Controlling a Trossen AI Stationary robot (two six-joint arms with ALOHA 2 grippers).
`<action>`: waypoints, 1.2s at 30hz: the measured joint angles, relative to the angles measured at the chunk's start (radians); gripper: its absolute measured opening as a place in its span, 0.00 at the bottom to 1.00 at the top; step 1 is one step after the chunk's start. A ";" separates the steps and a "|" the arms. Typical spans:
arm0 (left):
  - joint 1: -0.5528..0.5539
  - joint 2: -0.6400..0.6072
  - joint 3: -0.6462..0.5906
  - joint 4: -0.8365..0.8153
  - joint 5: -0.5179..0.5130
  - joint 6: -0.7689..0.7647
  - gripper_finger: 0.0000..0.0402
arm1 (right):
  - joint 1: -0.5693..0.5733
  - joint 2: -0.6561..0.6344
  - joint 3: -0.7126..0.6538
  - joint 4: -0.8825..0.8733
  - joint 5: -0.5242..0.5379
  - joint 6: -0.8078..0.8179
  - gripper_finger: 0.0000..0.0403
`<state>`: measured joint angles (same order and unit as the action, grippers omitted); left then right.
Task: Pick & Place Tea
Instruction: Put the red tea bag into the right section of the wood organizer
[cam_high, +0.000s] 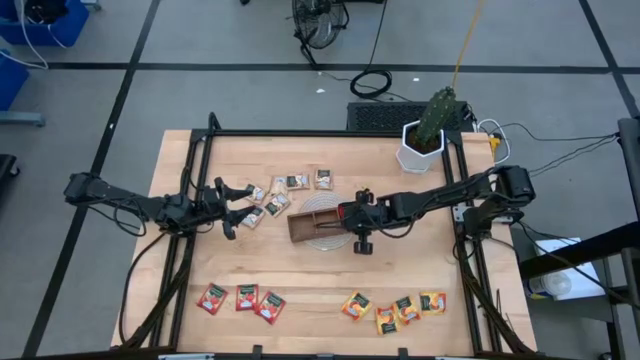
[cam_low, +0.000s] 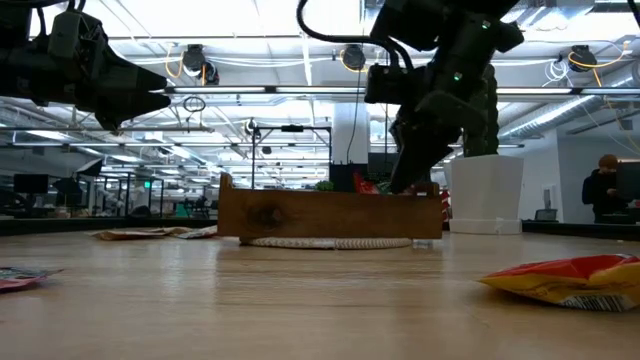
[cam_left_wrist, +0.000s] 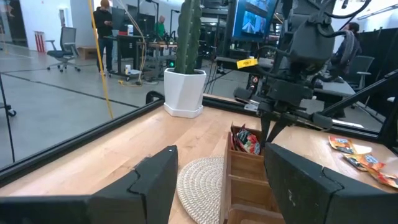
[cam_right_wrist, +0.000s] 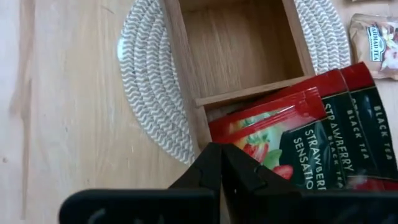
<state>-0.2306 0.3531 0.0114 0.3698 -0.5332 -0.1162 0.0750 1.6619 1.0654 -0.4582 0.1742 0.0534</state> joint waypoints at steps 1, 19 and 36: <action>0.000 0.000 0.000 0.000 0.000 0.000 0.60 | 0.000 0.002 0.017 -0.027 0.012 -0.010 0.00; 0.000 0.000 0.000 0.000 0.000 0.000 0.60 | -0.022 0.024 0.115 -0.192 0.030 -0.039 0.00; 0.000 0.000 0.000 0.000 0.000 0.000 0.60 | -0.021 0.024 0.159 -0.209 0.012 -0.050 0.00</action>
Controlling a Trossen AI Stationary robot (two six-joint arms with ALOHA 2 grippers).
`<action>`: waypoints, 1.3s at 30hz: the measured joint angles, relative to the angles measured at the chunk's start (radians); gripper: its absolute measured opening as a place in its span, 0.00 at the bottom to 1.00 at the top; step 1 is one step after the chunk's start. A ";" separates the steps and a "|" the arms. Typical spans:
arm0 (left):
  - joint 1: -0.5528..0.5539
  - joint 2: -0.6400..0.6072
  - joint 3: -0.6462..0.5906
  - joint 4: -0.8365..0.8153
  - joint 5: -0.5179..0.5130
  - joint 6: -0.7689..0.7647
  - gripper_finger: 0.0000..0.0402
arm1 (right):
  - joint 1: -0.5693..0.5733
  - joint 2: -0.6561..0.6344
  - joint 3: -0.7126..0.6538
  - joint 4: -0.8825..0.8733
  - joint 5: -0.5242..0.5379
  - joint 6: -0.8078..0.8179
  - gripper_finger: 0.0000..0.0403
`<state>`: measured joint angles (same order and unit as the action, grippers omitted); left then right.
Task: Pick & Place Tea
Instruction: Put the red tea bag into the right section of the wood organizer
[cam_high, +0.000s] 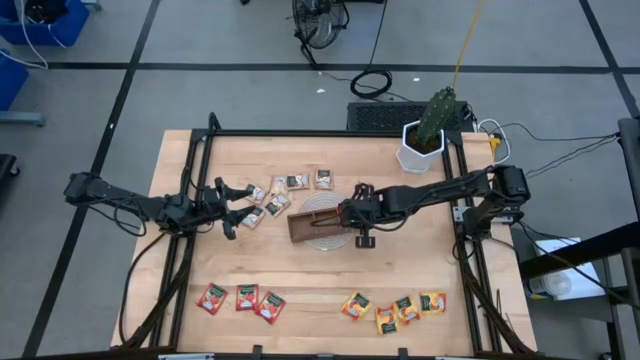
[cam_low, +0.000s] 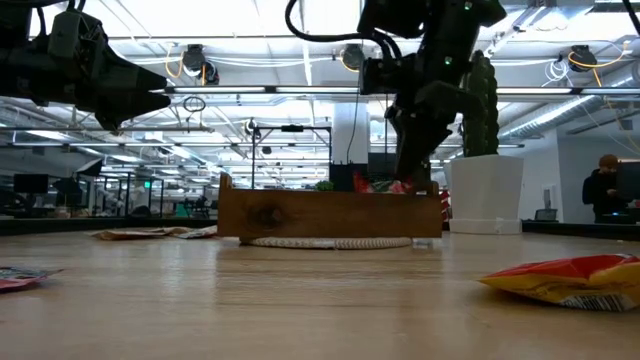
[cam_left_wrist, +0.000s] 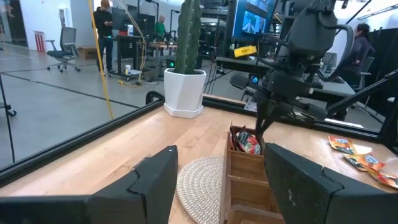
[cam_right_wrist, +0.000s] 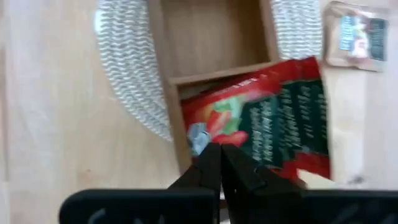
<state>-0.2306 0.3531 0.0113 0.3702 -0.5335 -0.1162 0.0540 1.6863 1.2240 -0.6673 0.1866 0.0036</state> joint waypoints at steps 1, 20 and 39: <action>0.000 0.000 0.000 0.000 0.000 0.000 0.60 | 0.000 0.005 0.000 0.001 -0.007 0.001 0.00; 0.000 0.000 0.000 0.000 0.000 0.000 0.60 | -0.015 0.129 0.003 0.006 -0.058 -0.013 0.00; 0.000 0.000 0.000 0.000 0.000 0.000 0.60 | -0.006 0.138 -0.002 0.009 0.231 -0.017 0.00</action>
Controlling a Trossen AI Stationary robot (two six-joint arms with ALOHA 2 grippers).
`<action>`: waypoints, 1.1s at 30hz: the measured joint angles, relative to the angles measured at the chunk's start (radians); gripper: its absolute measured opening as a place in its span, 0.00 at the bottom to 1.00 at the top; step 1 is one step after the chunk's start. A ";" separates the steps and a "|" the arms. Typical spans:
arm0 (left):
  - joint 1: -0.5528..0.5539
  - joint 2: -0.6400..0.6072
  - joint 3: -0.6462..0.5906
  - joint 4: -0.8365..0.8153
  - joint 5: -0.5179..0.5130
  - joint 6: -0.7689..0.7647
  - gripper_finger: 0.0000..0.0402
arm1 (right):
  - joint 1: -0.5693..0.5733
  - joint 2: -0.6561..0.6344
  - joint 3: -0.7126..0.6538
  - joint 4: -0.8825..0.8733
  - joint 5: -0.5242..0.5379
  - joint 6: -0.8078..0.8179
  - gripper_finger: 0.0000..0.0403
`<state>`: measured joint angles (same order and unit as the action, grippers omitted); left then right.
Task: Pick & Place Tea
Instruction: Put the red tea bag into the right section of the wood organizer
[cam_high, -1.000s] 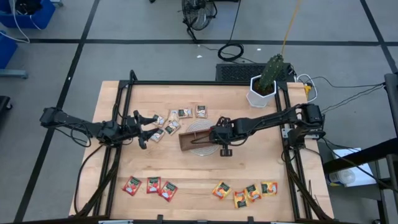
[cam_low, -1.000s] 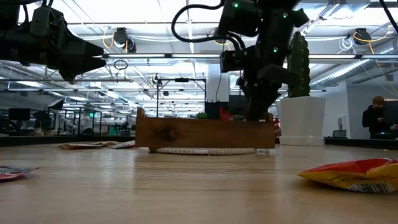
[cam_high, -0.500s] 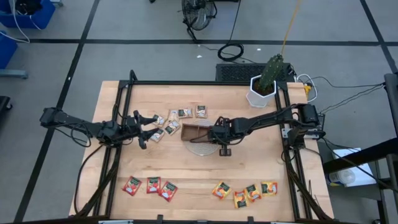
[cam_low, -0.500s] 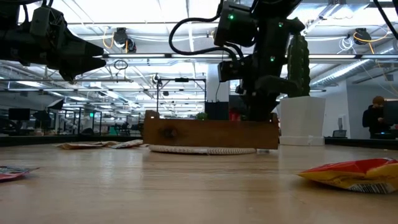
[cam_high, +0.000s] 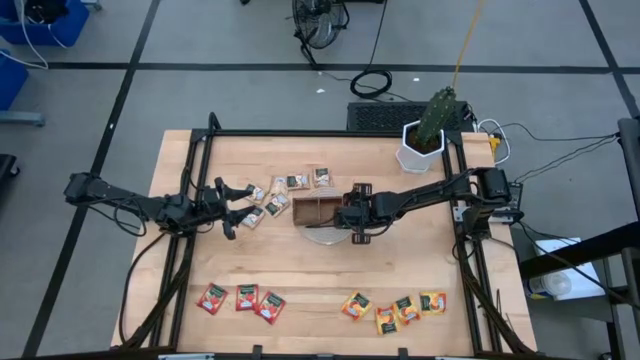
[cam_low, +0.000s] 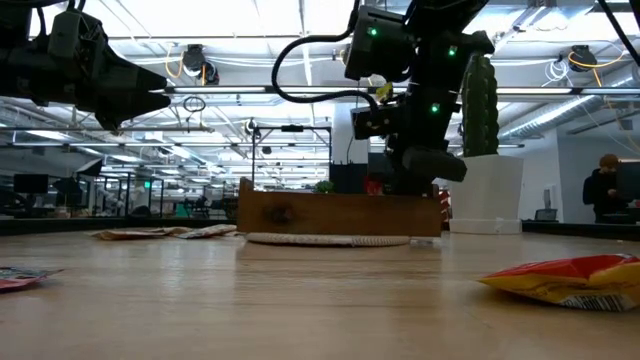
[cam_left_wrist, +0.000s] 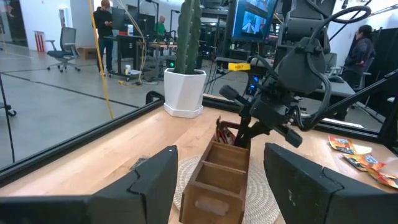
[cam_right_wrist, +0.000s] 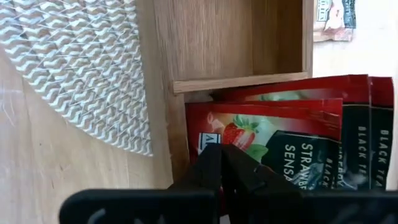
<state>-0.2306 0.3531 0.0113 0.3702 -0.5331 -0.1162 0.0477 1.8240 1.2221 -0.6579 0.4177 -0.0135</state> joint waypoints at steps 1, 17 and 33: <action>0.000 0.000 0.000 0.000 0.000 0.000 0.60 | 0.001 0.000 0.000 0.003 0.001 0.000 0.00; 0.000 0.000 0.000 0.000 0.000 0.000 0.60 | 0.022 -0.002 -0.009 0.070 0.041 0.002 0.00; 0.000 0.000 0.000 0.000 0.000 0.000 0.60 | -0.048 -0.007 -0.041 0.080 -0.181 0.039 0.00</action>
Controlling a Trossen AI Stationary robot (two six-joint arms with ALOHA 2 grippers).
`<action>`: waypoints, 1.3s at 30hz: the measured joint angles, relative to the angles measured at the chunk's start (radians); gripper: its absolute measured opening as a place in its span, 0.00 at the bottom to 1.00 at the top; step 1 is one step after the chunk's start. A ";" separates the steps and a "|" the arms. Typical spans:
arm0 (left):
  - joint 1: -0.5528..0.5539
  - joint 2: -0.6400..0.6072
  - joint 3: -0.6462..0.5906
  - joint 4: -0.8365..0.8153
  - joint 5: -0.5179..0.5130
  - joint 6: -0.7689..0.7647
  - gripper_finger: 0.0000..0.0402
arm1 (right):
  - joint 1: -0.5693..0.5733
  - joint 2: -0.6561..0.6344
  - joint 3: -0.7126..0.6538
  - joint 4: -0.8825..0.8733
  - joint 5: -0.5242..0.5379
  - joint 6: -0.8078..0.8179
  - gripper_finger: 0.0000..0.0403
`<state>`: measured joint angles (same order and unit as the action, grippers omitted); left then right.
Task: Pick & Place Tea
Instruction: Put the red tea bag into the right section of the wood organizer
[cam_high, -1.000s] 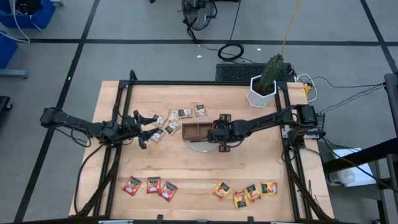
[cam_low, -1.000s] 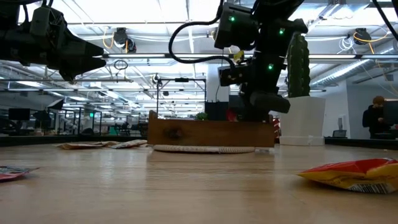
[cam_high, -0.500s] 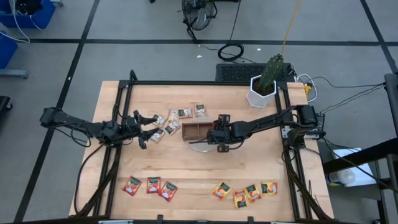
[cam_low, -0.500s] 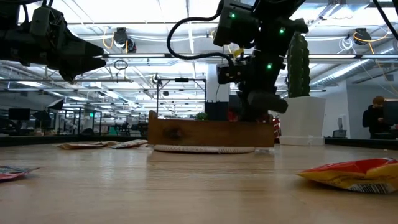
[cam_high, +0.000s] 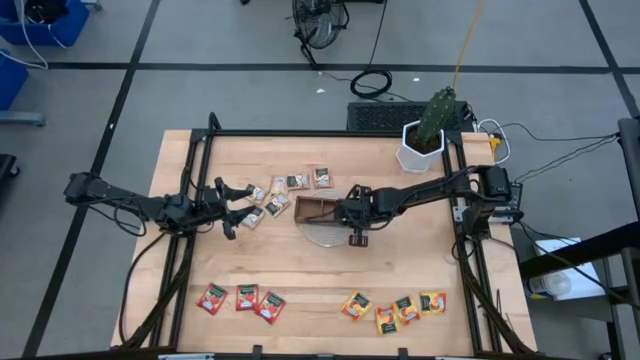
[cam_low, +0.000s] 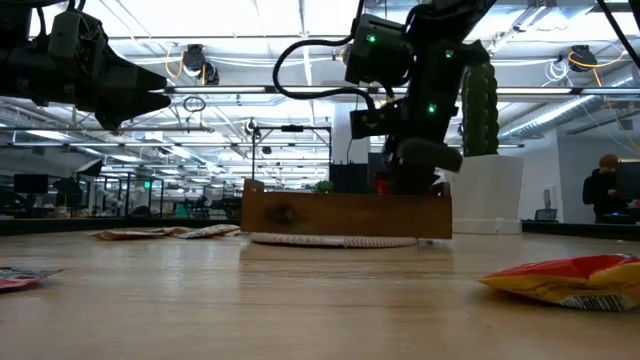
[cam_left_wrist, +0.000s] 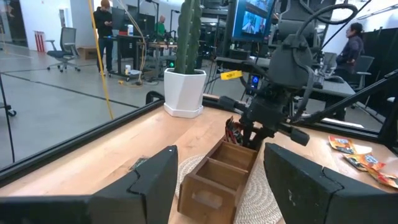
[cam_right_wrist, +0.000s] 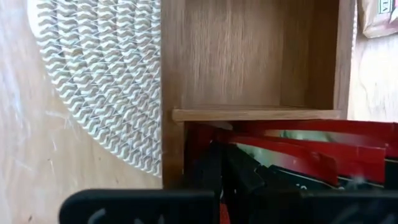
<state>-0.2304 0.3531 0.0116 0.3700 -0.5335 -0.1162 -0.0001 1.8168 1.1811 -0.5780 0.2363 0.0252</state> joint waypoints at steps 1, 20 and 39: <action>0.000 0.000 0.000 0.000 0.000 0.000 0.60 | 0.000 0.000 -0.002 0.002 0.015 -0.003 0.00; 0.000 0.000 0.000 0.000 0.000 0.000 0.60 | 0.103 0.005 -0.004 0.032 0.316 -0.056 0.00; 0.000 0.000 0.000 0.000 0.000 0.000 0.60 | 0.230 -0.256 0.020 0.068 0.391 0.059 0.00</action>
<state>-0.2306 0.3531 0.0113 0.3702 -0.5335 -0.1162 0.2297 1.5603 1.2010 -0.5103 0.6270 0.0839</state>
